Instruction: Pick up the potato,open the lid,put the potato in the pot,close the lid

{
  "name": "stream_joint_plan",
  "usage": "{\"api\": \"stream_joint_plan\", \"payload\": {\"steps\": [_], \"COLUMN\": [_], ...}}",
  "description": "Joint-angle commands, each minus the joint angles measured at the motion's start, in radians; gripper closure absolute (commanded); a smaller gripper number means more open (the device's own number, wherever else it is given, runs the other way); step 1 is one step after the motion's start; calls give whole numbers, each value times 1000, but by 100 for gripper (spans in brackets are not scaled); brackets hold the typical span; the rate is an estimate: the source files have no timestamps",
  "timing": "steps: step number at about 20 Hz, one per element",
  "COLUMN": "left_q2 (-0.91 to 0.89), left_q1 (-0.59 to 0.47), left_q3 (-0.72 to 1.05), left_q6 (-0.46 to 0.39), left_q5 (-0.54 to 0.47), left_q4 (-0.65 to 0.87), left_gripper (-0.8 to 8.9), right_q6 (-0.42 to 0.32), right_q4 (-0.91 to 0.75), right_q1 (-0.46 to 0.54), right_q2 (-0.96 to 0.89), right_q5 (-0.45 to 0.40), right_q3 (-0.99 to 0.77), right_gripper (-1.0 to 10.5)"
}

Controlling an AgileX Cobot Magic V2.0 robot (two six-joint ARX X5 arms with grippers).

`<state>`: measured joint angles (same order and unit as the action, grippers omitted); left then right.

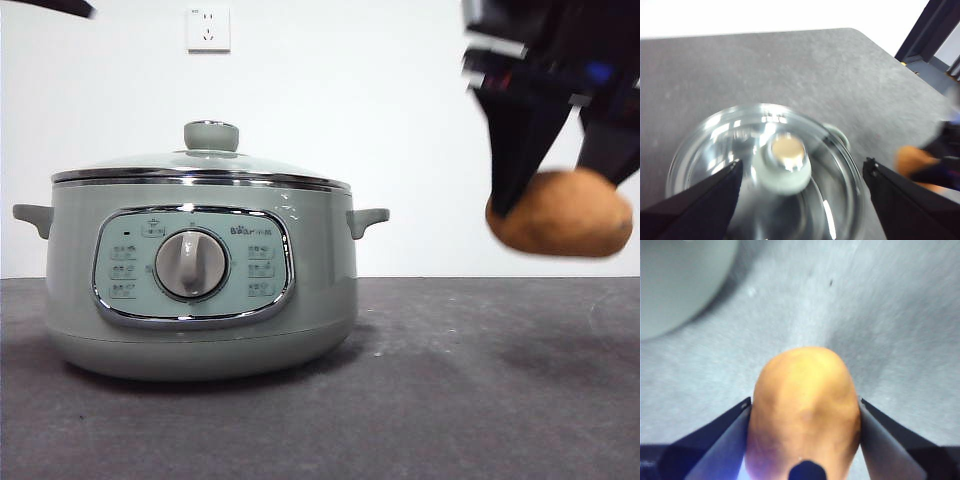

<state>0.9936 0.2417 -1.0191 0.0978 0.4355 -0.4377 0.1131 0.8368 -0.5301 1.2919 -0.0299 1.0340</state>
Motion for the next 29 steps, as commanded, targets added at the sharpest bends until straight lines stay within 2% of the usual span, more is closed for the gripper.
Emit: {"api": "stream_joint_plan", "payload": {"steps": [1, 5, 8, 10, 15, 16, 18, 19, 22, 25, 29], "left_q2": [62, 196, 281, 327, 387, 387, 387, 387, 384, 356, 245], "left_q1": [66, 165, 202, 212, 212, 213, 217, 217, 217, 217, 217], "left_q3": [-3, -3, -3, -3, -3, -3, -3, -3, -3, -33, -93], "left_q6": [11, 2, -10, -24, -24, -24, -24, -24, -24, -25, -47], "left_q5": [-85, -217, -301, -331, -332, -331, -330, -330, -340, -394, -394], "left_q4": [65, 159, 217, 229, 227, 227, 226, 222, 229, 212, 174], "left_gripper": [409, 409, 409, 409, 418, 486, 762, 819, 821, 821, 821], "right_q6": [10, 19, 21, 21, 21, 21, 21, 21, 21, 21, 21], "right_q4": [15, 53, 76, 90, 93, 93, 93, 93, 92, 85, 25], "right_q1": [-1, -1, -1, -1, -1, -1, -1, -1, -1, -1, -2], "right_q2": [-63, -146, -171, -173, -173, -173, -173, -173, -173, -173, -173], "right_q5": [-3, -3, -3, -3, -3, -3, -3, -3, -3, -3, 1], "right_q3": [2, 2, 2, 2, 2, 2, 2, 2, 2, 2, 3], "right_gripper": [962, 962, 962, 962, 962, 962, 962, 962, 962, 962, 962]}}
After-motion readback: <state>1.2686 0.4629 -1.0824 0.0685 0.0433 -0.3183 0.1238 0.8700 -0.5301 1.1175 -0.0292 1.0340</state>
